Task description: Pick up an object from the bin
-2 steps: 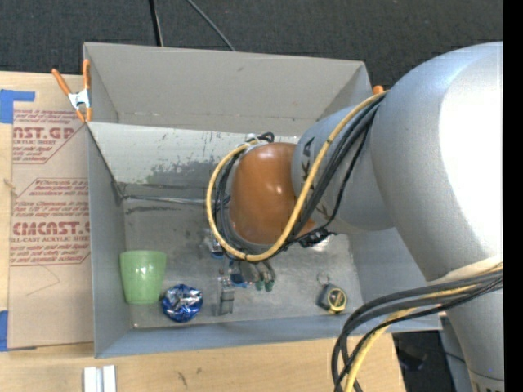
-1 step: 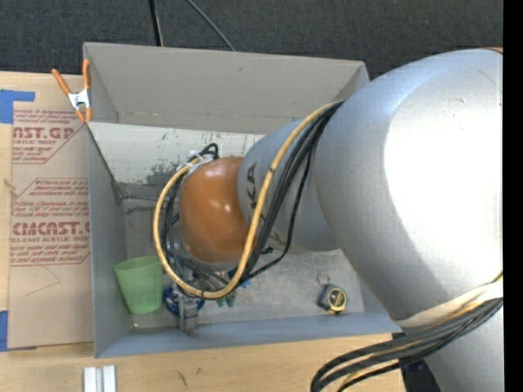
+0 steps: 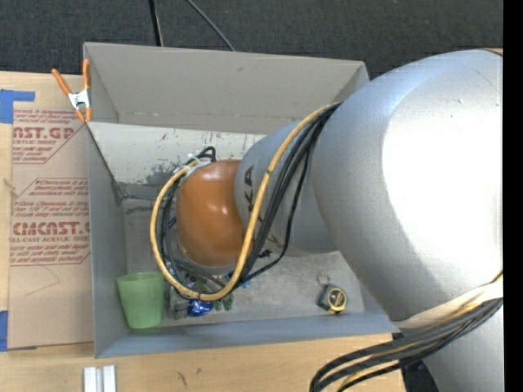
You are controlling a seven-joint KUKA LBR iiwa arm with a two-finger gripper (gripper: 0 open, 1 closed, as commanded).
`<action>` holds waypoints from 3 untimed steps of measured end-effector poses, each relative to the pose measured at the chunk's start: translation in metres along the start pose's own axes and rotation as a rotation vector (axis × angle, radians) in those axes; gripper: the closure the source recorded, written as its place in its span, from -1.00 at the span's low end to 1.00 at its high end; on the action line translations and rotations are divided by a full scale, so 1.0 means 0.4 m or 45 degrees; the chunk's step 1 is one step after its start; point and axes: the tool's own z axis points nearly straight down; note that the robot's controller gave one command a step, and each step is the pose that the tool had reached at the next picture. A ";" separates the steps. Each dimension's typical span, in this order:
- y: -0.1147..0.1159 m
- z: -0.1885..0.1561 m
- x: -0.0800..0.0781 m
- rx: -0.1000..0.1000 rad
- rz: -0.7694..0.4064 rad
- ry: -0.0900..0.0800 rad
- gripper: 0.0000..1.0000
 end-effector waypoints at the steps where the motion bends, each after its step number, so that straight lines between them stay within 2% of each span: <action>1: -0.025 0.004 -0.027 -0.002 0.116 0.001 1.00; 2: -0.011 0.005 -0.020 0.005 0.175 0.004 1.00; 3: 0.002 -0.406 -0.053 -0.005 0.383 -0.011 1.00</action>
Offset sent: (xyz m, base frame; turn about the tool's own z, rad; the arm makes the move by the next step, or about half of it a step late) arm 0.0131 -0.0084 -0.0010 0.0927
